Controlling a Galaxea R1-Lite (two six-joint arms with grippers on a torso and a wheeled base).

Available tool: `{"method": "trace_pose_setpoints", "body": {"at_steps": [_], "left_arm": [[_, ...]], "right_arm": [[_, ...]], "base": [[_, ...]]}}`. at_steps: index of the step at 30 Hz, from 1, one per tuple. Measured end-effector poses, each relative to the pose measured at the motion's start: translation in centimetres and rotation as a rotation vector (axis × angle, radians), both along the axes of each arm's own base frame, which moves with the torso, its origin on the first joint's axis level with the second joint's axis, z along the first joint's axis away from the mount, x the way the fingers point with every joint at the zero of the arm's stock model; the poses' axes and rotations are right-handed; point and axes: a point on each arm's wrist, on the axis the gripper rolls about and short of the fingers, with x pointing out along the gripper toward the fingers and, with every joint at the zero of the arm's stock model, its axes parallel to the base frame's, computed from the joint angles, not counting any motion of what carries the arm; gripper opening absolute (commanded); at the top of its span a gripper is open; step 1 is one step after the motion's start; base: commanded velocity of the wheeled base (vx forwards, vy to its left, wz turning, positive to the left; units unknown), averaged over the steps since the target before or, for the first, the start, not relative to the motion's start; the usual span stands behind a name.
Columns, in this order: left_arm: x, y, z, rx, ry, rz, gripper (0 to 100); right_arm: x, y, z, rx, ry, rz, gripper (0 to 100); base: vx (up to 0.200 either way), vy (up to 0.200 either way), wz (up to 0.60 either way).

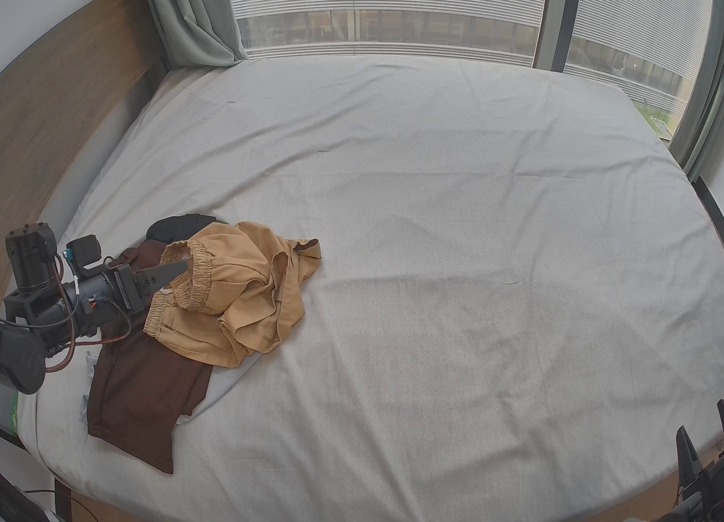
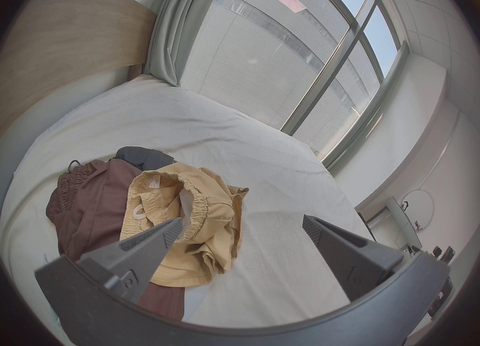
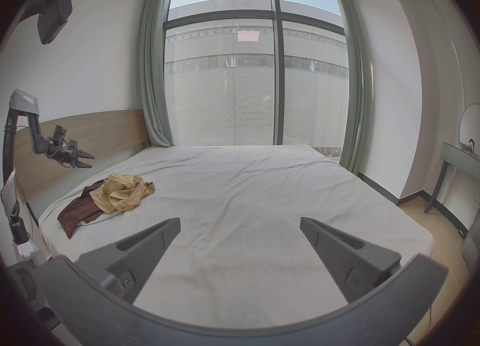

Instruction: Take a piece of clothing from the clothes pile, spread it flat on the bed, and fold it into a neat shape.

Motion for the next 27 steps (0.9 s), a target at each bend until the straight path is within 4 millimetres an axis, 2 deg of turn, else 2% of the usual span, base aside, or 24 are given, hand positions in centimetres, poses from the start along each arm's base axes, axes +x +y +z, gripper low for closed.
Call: {"method": "trace_pose_setpoints", "body": {"at_steps": [27], "left_arm": [[7.4, 0.3, -3.4, 0.026, 0.022, -0.007, 100]], "right_arm": [[0.0, 0.0, 0.0, 0.001, 0.0, -0.001, 100]], "base": [[0.0, 0.0, 0.0]]}}
